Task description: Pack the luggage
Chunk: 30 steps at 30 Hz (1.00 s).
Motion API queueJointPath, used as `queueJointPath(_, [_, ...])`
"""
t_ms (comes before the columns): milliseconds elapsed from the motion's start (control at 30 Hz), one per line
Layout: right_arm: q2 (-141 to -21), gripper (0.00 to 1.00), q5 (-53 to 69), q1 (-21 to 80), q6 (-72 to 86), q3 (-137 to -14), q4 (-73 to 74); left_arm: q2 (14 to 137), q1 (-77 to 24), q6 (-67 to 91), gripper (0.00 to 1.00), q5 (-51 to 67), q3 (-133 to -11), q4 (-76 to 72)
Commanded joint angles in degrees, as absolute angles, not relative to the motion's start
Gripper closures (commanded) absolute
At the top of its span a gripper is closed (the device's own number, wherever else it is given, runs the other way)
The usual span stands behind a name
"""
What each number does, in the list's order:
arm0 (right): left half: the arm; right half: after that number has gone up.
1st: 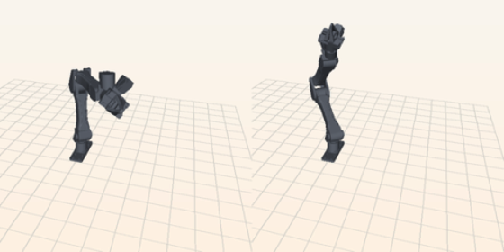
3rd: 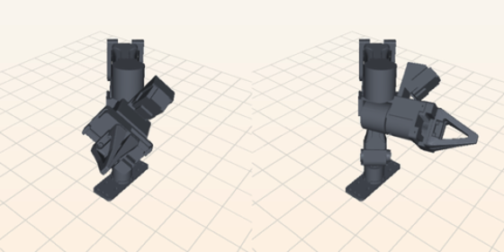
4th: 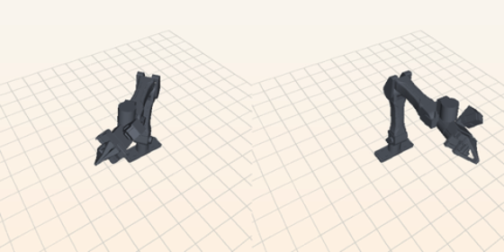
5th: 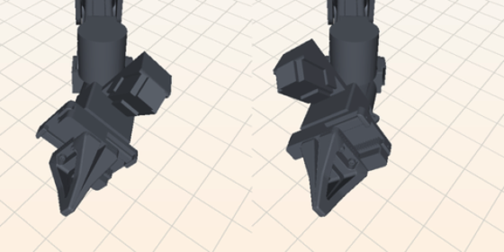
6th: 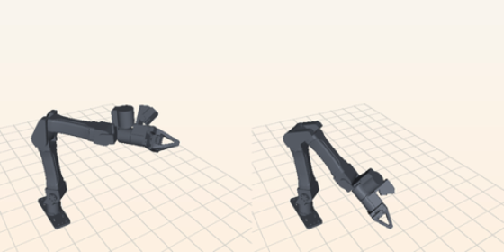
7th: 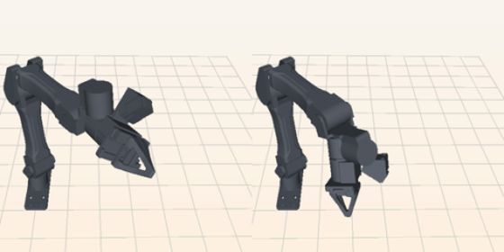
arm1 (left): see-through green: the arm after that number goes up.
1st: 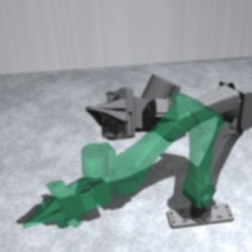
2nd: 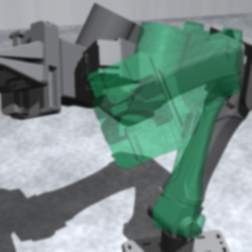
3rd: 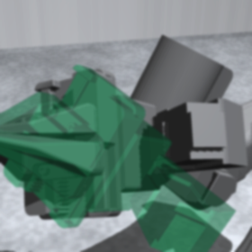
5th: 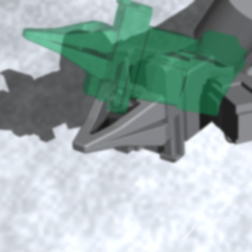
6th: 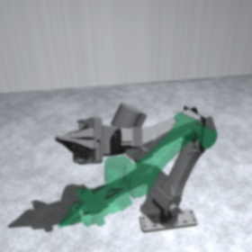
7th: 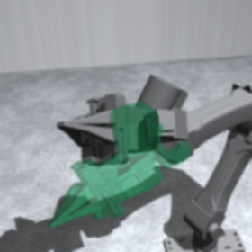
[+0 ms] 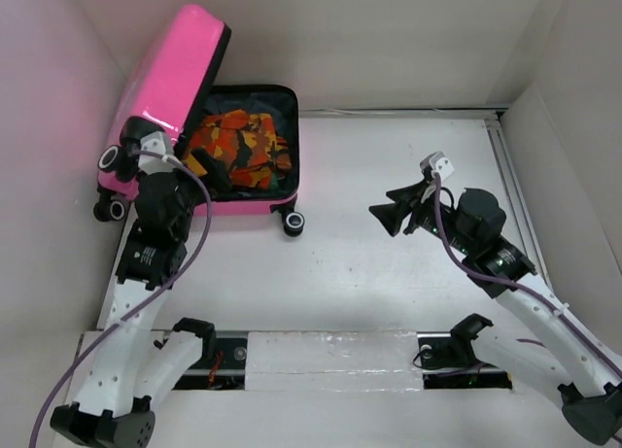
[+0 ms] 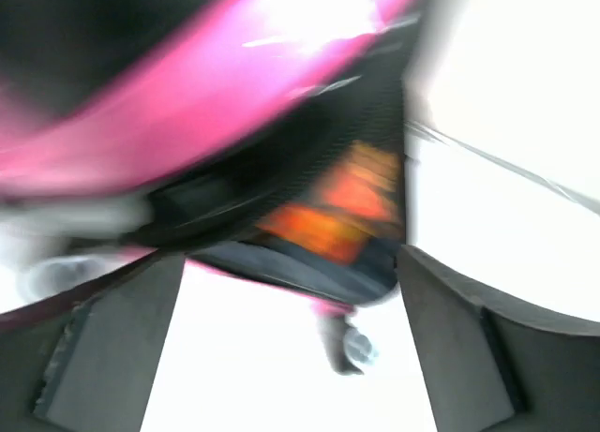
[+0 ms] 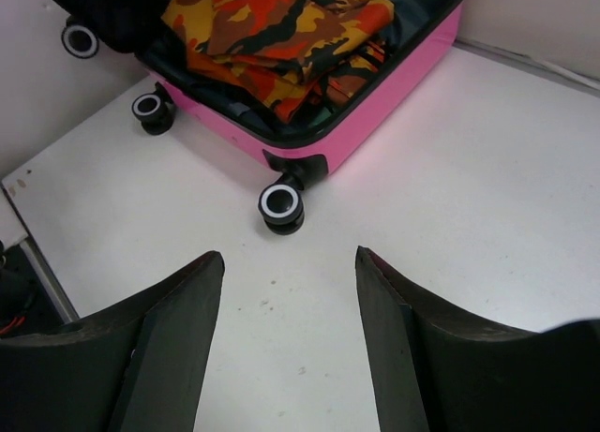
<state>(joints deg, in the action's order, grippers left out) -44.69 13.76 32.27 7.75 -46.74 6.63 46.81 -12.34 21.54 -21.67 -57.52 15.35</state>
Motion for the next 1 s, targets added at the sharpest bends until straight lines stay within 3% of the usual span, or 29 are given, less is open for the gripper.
queueJointPath(0, [-46.31, 0.36, 12.3, 33.31, 7.56, -47.81, 2.99, 45.87, -12.83, 22.17, 0.0, 11.72, -57.21, 2.64])
queueJointPath(167, [-47.55, 0.36, 8.01, 34.36, 8.61, -48.34, 2.99, 51.75, -12.83, 15.48, 0.0, 43.06, -57.84, -0.33])
queueJointPath(233, [-48.69, 0.36, 7.21, 34.37, 9.14, -48.34, 2.37, 54.22, -12.83, 15.47, 0.0, 49.36, -58.88, -0.96])
queueJointPath(300, [-49.39, 0.36, 6.51, 34.37, 9.76, -48.34, 1.85, 58.08, -12.83, 18.44, 0.0, 61.79, -59.41, -8.22])
queueJointPath(433, [-50.01, 0.36, 2.73, 34.89, 10.28, -49.66, 1.85, 61.25, -13.45, 28.9, 0.0, 68.29, -63.45, -21.69])
queueJointPath(533, [-50.01, 0.36, 0.45, 34.89, 10.28, -50.97, 1.85, 62.66, -13.45, 31.02, 0.0, 69.16, -68.72, -24.42])
queueJointPath(600, [-51.49, 0.44, -0.09, 34.89, 10.28, -51.77, 1.85, 63.19, -13.45, 29.73, 0.0, 66.29, -72.4, -24.43])
queueJointPath(667, [-53.43, 0.55, -0.62, 34.89, 10.28, -53.52, 1.23, 63.19, -13.45, 23.58, 0.0, 46.58, -76.27, -10.25])
queueJointPath(700, [-56.13, 0.7, -0.09, 34.89, 10.28, -54.05, 0.53, 63.8, -13.45, 23.55, 0.0, 37.79, -78.29, -7.15])
queueJointPath(767, [-59.22, 0.8, 0.43, 34.89, 10.28, -55.62, -0.78, 67.49, -10.83, 25.47, 0.02, 21.19, -79.1, -1.59])
queueJointPath(800, [-60.8, 0.91, 0.44, 34.89, 10.28, -56.24, -1.31, 68.89, -9.16, 26.79, 0.29, 16.83, -79.1, -0.63])
queueJointPath(833, [-64.21, 0.96, 0.44, 34.89, 10.28, -57.12, -1.32, 70.12, -7.75, 28.55, 0.42, 12.0, -79.1, 0.25])
queueJointPath(867, [-67.38, 0.99, 0.44, 34.89, 9.67, -58.78, -2.19, 72.66, -3.04, 32.39, 0.65, 7.78, -76.93, -0.69])
queueJointPath(900, [-67.41, 0.99, 0.44, 34.89, 9.67, -59.67, -2.89, 73.82, 0.06, 34.69, 0.65, 6.78, -76.9, -1.75])
queueJointPath(933, [-70.54, 1.0, 0.44, 34.89, 9.15, -60.72, -3.42, 74.79, 2.78, 37.07, 0.84, 5.72, -75.69, -2.71])
queueJointPath(967, [-72.23, 1.0, 0.44, 34.89, 9.14, -61.69, -4.04, 77.14, 8.03, 38.66, 0.84, 5.71, -75.67, -5.16])
